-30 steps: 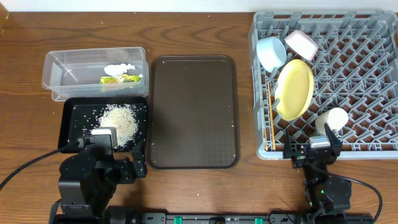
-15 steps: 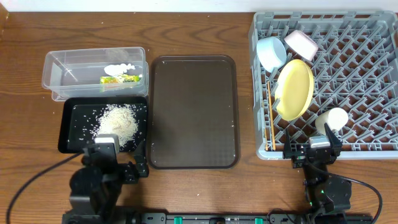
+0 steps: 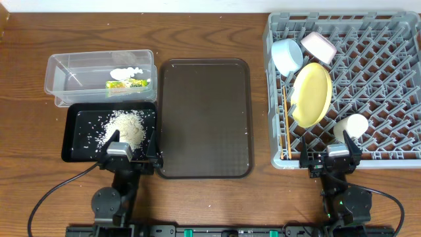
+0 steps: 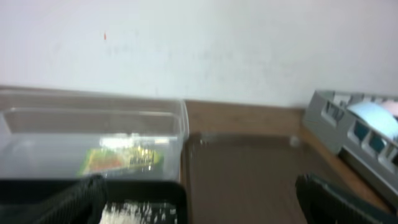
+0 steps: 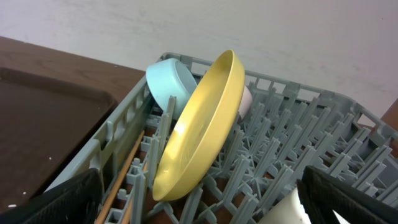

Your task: Sort waste into correct bins and load items into the dishwasher rack

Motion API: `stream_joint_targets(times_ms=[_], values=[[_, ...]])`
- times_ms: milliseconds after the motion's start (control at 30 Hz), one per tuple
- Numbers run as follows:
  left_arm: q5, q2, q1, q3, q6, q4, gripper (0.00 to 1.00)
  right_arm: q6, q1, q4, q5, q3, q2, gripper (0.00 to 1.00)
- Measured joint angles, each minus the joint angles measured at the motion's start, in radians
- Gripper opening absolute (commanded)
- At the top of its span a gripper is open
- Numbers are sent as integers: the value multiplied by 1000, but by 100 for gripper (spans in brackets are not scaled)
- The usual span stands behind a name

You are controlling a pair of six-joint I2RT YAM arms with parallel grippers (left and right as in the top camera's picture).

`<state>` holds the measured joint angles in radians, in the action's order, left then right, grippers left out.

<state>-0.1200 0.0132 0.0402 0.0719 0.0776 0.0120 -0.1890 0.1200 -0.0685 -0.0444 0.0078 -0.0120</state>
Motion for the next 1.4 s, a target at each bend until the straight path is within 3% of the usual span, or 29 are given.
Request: stream_joint_targets(times_ms=[67, 200, 400, 1400], values=[[2, -3, 0, -46, 0, 79, 99, 0, 0, 0, 0, 0, 0, 99], [31, -3, 0, -66, 0, 93, 99, 0, 0, 0, 0, 0, 0, 99], [64, -2, 0, -62, 0, -29, 99, 0, 0, 1, 0, 0, 0, 99], [67, -2, 0, -59, 0, -32, 99, 0, 0, 1, 0, 0, 0, 99]])
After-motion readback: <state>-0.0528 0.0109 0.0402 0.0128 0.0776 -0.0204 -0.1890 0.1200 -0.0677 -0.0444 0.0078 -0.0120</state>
